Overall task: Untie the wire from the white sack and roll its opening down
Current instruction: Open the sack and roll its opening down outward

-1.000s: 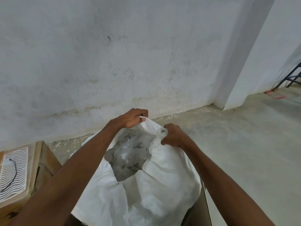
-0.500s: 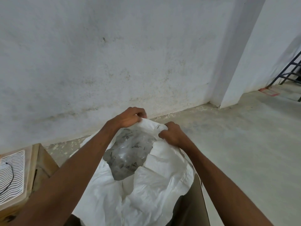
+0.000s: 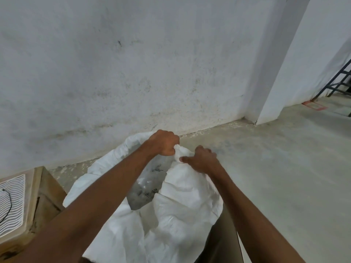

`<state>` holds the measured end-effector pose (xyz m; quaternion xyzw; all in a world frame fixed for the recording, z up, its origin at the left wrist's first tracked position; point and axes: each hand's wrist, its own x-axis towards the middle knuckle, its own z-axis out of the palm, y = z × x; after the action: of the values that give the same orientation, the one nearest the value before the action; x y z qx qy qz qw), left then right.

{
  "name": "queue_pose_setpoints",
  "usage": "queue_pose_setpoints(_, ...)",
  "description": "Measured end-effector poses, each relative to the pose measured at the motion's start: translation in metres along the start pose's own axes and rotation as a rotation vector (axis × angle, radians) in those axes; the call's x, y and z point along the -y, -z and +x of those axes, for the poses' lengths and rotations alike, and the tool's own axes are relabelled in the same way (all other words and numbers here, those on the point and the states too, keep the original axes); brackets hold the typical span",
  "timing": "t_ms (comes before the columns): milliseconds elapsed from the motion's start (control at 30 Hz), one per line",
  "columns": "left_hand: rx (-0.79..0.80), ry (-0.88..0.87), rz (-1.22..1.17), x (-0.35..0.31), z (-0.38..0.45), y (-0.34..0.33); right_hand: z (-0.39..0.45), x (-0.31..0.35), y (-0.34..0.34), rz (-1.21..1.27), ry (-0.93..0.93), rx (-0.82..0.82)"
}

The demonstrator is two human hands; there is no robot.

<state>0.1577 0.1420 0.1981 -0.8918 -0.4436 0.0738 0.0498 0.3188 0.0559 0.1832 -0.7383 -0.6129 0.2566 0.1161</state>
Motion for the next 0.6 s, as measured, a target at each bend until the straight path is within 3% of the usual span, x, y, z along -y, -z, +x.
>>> queue_pose_setpoints(67, 0.067, 0.019, -0.001, 0.005, 0.007, 0.008, -0.006, -0.001, -0.007, 0.009, -0.001, -0.021)
queue_pose_setpoints(200, 0.135, 0.009, -0.142, 0.019, 0.011, 0.012, -0.001, -0.02, -0.023, 0.336, 0.026, -0.058)
queue_pose_setpoints(267, 0.047, -0.057, -0.204, 0.02, 0.005, 0.01, -0.003, -0.026, -0.022, 0.575, 0.002, -0.009)
queue_pose_setpoints(367, -0.133, -0.297, -0.294, 0.002, -0.009, -0.004, -0.012, -0.028, -0.013, 1.02, -0.165, 0.192)
queue_pose_setpoints(433, -0.171, -0.387, -0.311, -0.013, -0.013, -0.018, -0.015, -0.029, -0.01, 1.209, -0.234, 0.266)
queue_pose_setpoints(533, -0.146, -0.342, -0.272, -0.027, -0.015, -0.029, -0.018, -0.036, -0.017, 1.275, -0.268, 0.333)
queue_pose_setpoints(600, -0.091, -0.274, -0.106, -0.03, -0.012, -0.026, -0.019, -0.038, -0.024, 1.166, -0.215, 0.331)
